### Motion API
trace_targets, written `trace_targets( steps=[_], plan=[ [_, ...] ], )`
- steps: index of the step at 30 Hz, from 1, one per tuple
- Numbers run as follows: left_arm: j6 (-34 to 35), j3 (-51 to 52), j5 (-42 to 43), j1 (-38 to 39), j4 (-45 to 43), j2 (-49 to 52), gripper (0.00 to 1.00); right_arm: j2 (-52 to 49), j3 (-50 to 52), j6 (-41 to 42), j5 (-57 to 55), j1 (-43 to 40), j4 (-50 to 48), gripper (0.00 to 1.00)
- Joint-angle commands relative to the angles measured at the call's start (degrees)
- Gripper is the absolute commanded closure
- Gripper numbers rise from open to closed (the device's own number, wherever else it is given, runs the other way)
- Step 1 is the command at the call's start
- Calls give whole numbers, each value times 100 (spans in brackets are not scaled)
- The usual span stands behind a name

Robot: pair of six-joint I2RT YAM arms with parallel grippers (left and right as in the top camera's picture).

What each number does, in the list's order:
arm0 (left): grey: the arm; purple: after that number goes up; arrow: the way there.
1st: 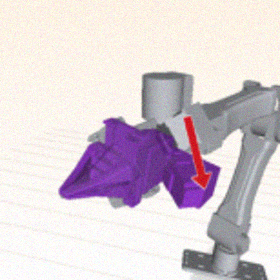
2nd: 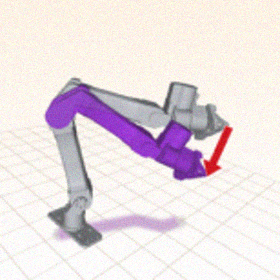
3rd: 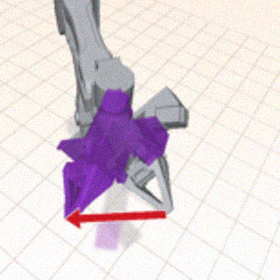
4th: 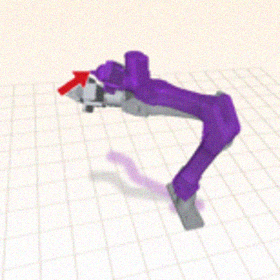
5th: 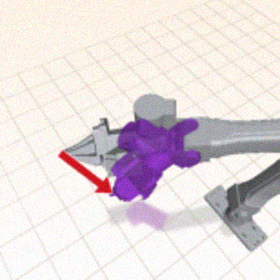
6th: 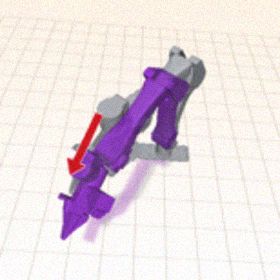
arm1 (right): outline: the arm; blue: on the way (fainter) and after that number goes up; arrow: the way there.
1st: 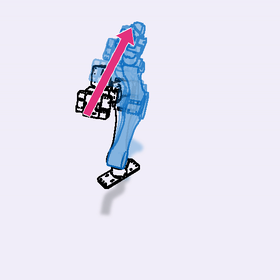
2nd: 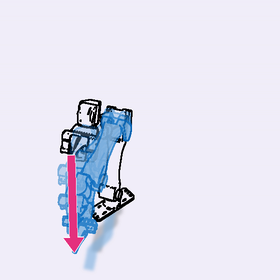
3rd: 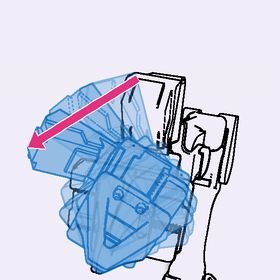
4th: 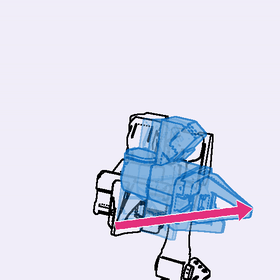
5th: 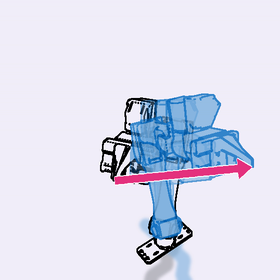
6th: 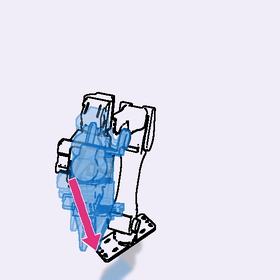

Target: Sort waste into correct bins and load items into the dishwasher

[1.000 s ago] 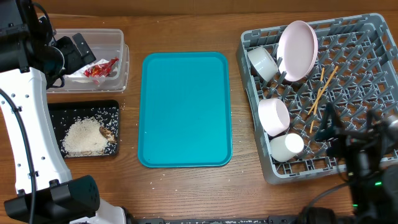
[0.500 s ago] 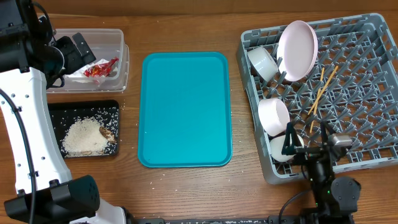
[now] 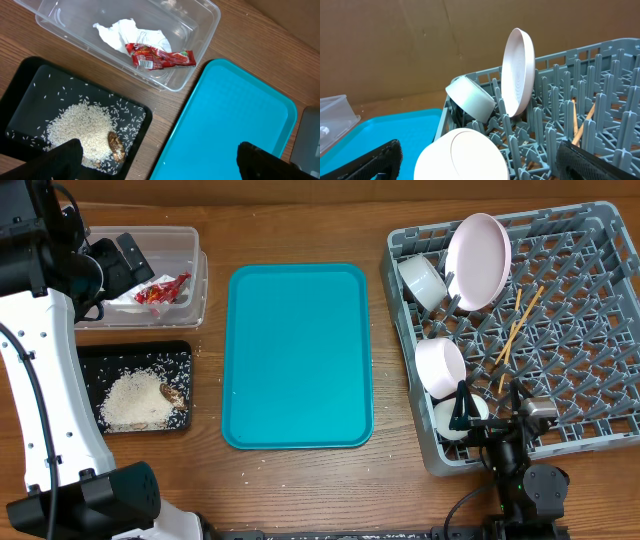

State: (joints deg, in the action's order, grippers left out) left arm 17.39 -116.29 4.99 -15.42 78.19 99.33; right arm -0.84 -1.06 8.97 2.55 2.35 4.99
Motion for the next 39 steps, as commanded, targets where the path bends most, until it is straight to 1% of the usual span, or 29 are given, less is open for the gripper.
trace_targets(
  steps=[1,21,25,28,29,30,32,33,35,36,39],
  plan=[
    [-68,-96,39,-26,-2,-4,0,72,61,-24,-50,31,-52,0],
    [-70,-85,28,-37,-2,-4,0,68,61,-24,-52,63,-44,0],
    [-68,-44,-7,195,-9,-369,0,68,61,-24,-52,63,-44,0],
    [-68,125,-7,584,-13,-973,0,68,61,-24,-52,63,-44,0],
    [-68,234,-7,752,-31,-1228,0,68,61,-24,-52,63,-44,0],
    [-76,531,-26,1040,-61,-1711,0,68,61,-24,-52,63,-44,0],
    [-164,979,-197,1198,48,-2229,0,68,61,-24,-52,63,-44,0],
    [-155,1268,-289,1220,-101,-2485,0,68,61,-24,-52,63,-44,0],
    [-177,2002,-63,1220,-662,-3045,0,68,61,-24,-52,63,-44,0],
    [-286,2496,138,1222,-1126,-3377,0,68,61,-24,-52,63,-44,0],
    [-1023,4026,1060,1222,-2721,-4323,0,68,61,-24,-52,63,-44,0]
  ],
)
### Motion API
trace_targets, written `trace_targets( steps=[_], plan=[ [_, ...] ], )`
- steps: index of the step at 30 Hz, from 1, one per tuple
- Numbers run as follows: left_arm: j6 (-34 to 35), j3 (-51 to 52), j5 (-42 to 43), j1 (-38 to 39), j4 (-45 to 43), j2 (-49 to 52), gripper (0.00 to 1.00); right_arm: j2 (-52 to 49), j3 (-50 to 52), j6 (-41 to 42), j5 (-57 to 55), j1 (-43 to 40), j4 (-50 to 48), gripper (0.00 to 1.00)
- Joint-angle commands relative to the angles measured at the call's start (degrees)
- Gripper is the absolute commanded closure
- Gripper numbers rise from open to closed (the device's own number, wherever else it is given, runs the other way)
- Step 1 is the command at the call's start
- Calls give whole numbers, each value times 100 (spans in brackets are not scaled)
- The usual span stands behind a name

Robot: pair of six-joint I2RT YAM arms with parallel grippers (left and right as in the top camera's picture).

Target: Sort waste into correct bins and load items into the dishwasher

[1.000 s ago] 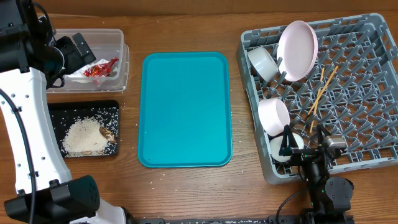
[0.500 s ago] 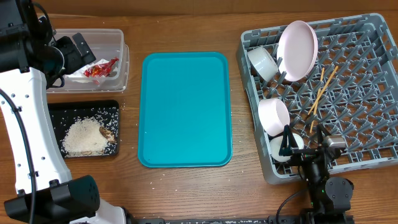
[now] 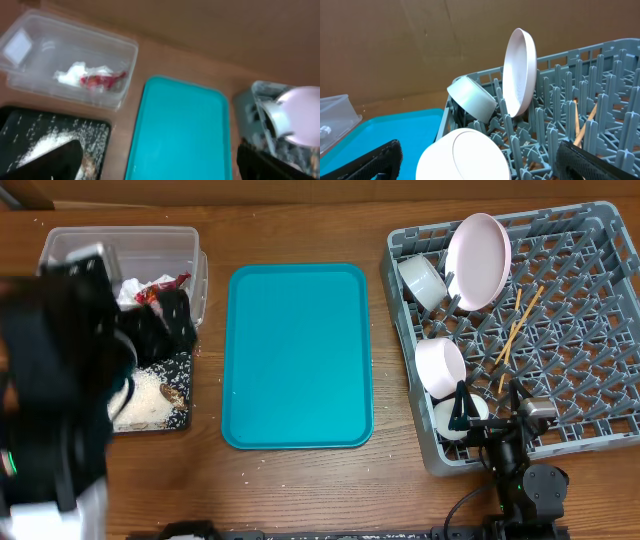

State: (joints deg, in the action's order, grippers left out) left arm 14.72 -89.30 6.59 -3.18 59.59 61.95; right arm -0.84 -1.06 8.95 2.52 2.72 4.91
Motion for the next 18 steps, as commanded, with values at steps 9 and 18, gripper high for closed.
trace_targets(
  steps=[9,18],
  plan=[
    [-1086,5884,1416,0,-4551,-3816,0,68,61,-22,-50,26,-35,0],
    [-1088,8126,472,-2,-5053,-6094,0,68,61,-22,-50,26,-35,0]
  ],
)
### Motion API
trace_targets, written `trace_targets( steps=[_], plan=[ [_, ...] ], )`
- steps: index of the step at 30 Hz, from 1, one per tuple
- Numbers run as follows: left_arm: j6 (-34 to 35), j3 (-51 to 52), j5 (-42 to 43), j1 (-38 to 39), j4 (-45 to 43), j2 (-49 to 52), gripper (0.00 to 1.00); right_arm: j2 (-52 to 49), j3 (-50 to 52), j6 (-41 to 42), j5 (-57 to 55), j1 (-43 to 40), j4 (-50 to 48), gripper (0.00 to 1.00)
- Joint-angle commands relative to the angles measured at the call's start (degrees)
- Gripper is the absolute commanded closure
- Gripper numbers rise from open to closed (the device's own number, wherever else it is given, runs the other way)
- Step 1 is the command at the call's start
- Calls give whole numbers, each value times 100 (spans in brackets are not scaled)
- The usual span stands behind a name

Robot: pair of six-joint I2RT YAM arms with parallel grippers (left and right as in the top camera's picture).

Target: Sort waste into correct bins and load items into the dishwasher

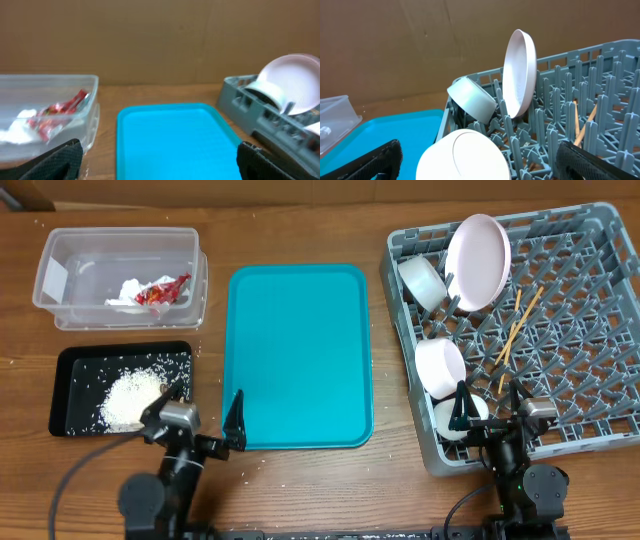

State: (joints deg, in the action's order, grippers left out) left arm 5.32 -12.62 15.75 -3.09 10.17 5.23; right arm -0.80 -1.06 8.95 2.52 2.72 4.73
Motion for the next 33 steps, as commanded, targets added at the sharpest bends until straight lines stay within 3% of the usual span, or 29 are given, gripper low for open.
trace_targets(
  steps=[1,8,33],
  plan=[
    [-146,599,-485,-11,-166,-511,0,63,61,-22,-50,26,-17,0],
    [-153,1139,-804,-11,-431,-501,0,63,61,-22,-50,26,-17,0],
    [-61,1150,-828,-11,-466,-498,0,63,61,-22,-50,26,-17,0]
  ],
)
